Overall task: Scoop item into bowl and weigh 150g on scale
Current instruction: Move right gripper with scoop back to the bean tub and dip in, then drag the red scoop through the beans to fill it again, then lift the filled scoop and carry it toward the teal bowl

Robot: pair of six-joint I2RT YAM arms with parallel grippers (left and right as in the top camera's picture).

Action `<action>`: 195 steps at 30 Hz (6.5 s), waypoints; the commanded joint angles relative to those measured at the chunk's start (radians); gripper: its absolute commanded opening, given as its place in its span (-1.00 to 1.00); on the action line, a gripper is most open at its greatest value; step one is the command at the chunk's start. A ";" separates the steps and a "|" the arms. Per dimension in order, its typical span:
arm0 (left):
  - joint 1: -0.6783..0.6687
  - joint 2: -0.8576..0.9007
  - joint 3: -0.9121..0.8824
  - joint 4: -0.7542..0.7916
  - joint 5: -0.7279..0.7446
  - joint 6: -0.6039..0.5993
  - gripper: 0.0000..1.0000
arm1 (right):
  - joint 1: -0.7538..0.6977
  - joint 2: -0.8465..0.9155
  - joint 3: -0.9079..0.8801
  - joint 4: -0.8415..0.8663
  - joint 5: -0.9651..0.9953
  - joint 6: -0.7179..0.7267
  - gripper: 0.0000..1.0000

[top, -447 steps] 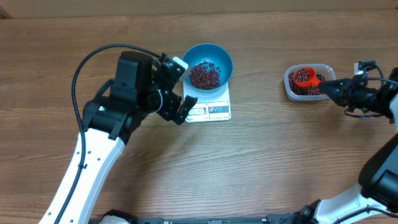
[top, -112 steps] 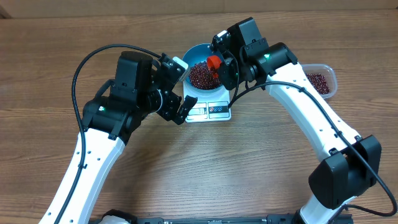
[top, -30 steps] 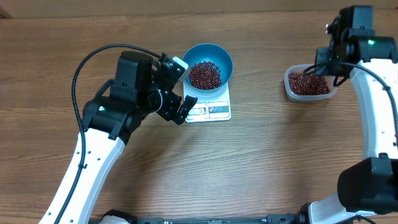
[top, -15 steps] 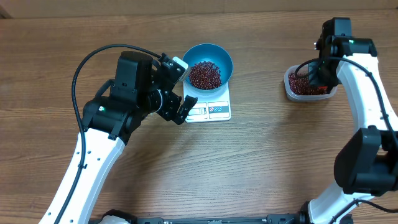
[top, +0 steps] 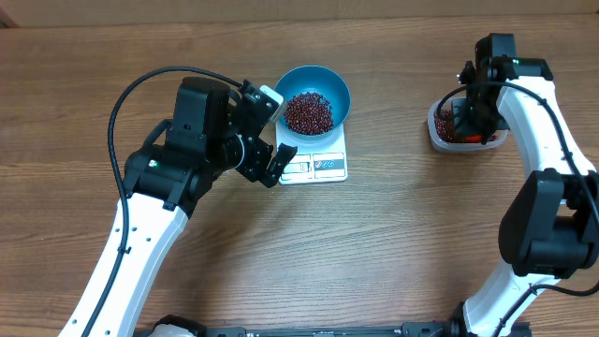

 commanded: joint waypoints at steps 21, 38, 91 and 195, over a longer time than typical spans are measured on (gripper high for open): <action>0.000 -0.012 0.013 0.000 0.014 0.023 0.99 | -0.103 0.017 -0.006 -0.002 -0.440 -0.074 -0.93; 0.000 -0.012 0.013 0.000 0.014 0.022 0.99 | -0.200 0.018 -0.066 0.001 -0.613 -0.152 -0.93; 0.000 -0.012 0.013 0.000 0.014 0.023 0.98 | -0.474 0.019 -0.089 -0.129 -1.039 -0.209 -0.93; 0.000 -0.012 0.013 0.000 0.014 0.023 0.99 | 0.264 -0.105 0.171 0.083 -0.788 0.120 -0.93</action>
